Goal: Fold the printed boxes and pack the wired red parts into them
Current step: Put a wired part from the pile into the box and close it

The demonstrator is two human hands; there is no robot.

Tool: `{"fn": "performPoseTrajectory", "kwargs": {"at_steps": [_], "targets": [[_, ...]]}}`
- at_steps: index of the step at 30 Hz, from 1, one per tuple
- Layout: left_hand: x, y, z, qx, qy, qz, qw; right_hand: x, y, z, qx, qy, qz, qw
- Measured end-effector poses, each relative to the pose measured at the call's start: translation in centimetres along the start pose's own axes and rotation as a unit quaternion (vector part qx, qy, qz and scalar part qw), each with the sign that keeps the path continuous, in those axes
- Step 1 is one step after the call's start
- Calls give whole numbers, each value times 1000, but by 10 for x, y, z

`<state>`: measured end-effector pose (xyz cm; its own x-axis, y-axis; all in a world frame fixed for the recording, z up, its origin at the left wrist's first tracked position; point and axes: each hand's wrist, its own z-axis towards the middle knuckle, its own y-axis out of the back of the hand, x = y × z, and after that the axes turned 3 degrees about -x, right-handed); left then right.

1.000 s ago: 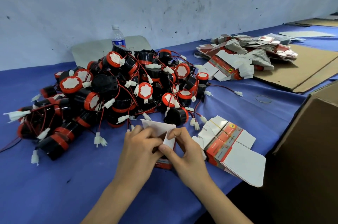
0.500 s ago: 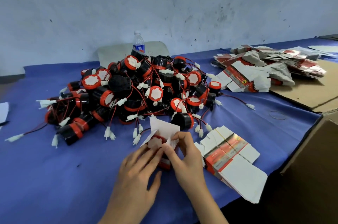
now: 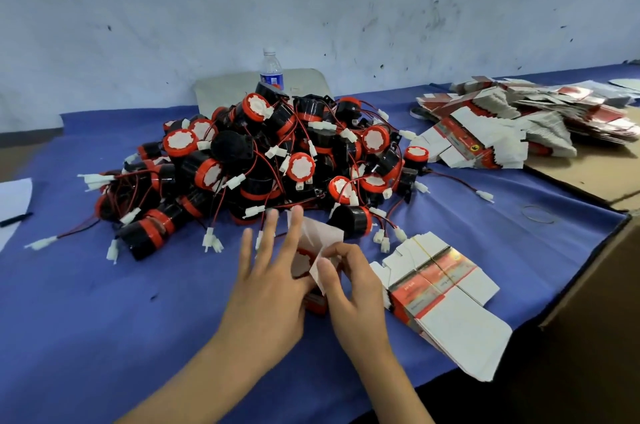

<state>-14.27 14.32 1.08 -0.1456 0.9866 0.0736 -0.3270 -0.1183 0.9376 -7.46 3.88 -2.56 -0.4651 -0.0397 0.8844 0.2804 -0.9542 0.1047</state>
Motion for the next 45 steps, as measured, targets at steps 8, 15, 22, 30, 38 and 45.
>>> {"fn": "performPoseTrajectory", "kwargs": {"at_steps": [8,15,22,30,38,45], "targets": [[-1,-9,2,120,38,8,992,-3,3,2,-16,-12,-40,999],[0,-19,-4,71,127,-409,901,-2,7,4,8,-61,-11,998],[-5,-32,-12,-129,239,-570,776,-1,8,4,31,-61,-2,998],[-9,-39,-16,-170,190,-495,830,-2,6,2,21,-31,13,999],[-12,-35,-9,-132,190,-492,839,4,4,-5,-1,36,6,999],[-11,-37,-12,-135,240,-576,770,-1,1,-3,-42,86,-104,990]]}}
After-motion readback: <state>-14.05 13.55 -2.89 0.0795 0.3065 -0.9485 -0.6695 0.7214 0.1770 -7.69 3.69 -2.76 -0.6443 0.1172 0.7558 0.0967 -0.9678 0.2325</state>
